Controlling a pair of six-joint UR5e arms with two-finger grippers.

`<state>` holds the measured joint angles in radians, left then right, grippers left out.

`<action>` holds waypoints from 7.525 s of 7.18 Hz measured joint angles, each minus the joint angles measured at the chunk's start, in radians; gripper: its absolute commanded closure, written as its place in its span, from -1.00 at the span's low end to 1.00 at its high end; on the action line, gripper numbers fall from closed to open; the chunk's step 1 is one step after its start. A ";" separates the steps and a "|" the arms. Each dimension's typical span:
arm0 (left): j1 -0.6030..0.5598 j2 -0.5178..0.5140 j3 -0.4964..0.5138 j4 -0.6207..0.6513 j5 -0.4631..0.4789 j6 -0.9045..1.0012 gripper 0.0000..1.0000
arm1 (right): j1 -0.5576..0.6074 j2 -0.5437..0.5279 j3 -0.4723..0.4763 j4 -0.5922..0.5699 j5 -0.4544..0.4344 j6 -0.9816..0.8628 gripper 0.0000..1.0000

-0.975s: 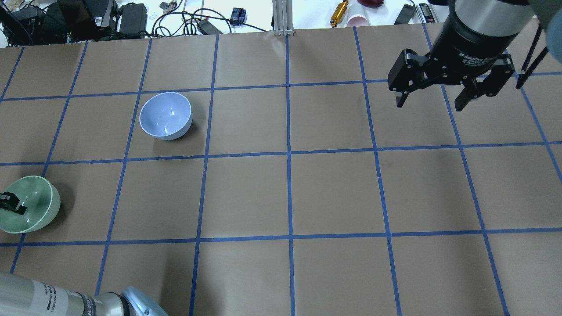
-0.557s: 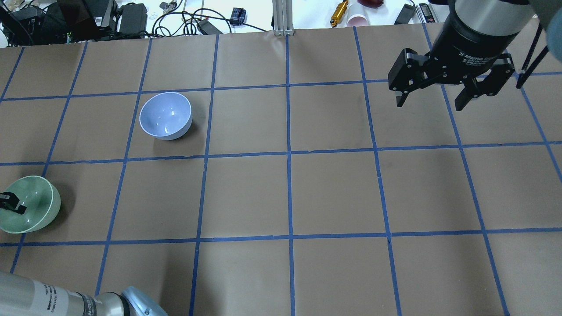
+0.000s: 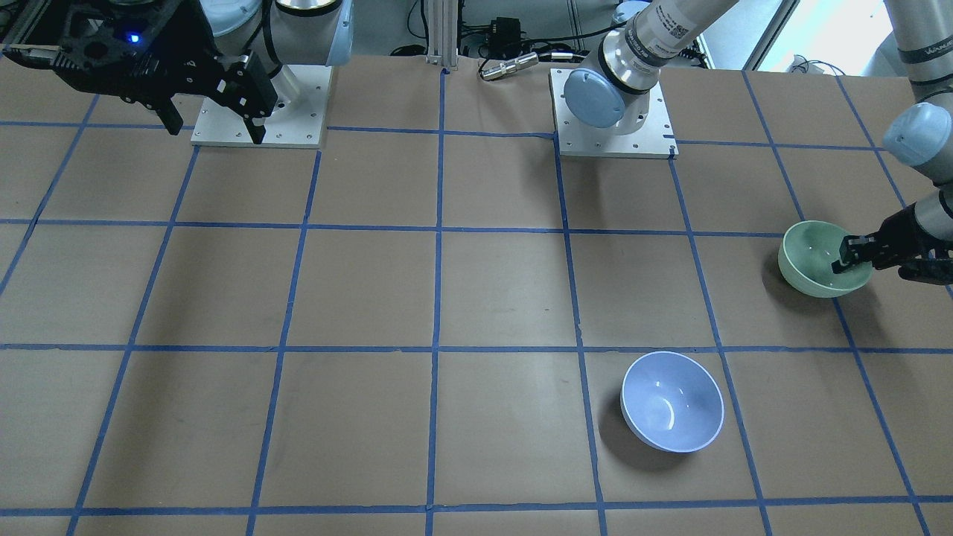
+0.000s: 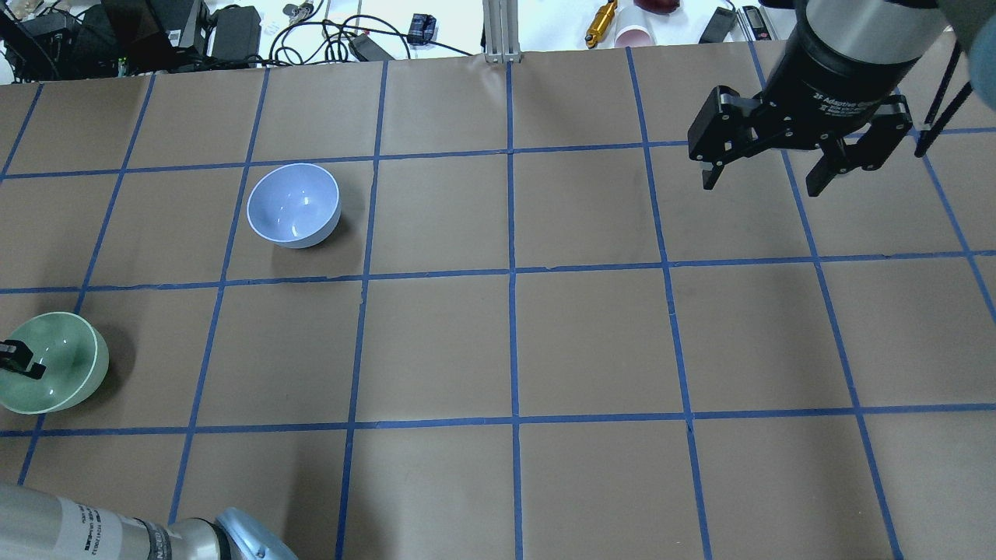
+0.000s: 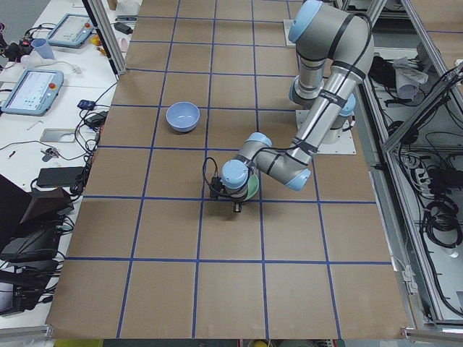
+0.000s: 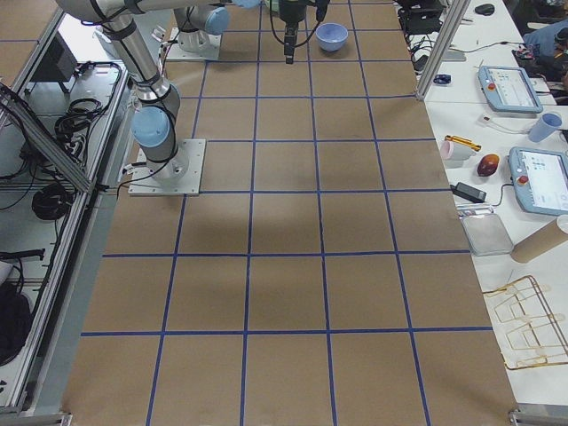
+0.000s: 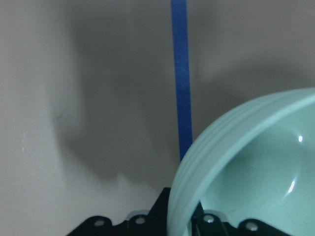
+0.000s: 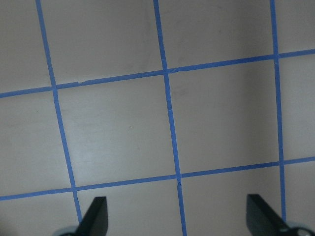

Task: Stack green bowl on blue bowl

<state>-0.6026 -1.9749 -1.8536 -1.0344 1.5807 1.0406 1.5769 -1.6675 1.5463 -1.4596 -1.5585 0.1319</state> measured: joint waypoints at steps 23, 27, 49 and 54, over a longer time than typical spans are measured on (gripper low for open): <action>-0.605 -0.035 0.374 -0.306 -0.270 -0.763 1.00 | 0.000 0.000 0.001 0.000 0.000 0.000 -1.00; -0.606 -0.078 0.366 -0.267 -0.257 -0.768 1.00 | 0.000 0.000 0.001 0.000 0.000 0.000 -1.00; -0.936 0.249 0.370 -0.467 0.041 -0.856 -1.00 | 0.000 0.000 0.000 0.000 0.000 0.000 -1.00; -0.943 0.375 0.370 -0.562 -0.009 -0.858 -1.00 | 0.000 0.000 0.001 0.000 0.000 0.000 -1.00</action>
<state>-1.5451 -1.5998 -1.4835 -1.5967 1.5722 0.1825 1.5769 -1.6674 1.5469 -1.4596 -1.5585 0.1319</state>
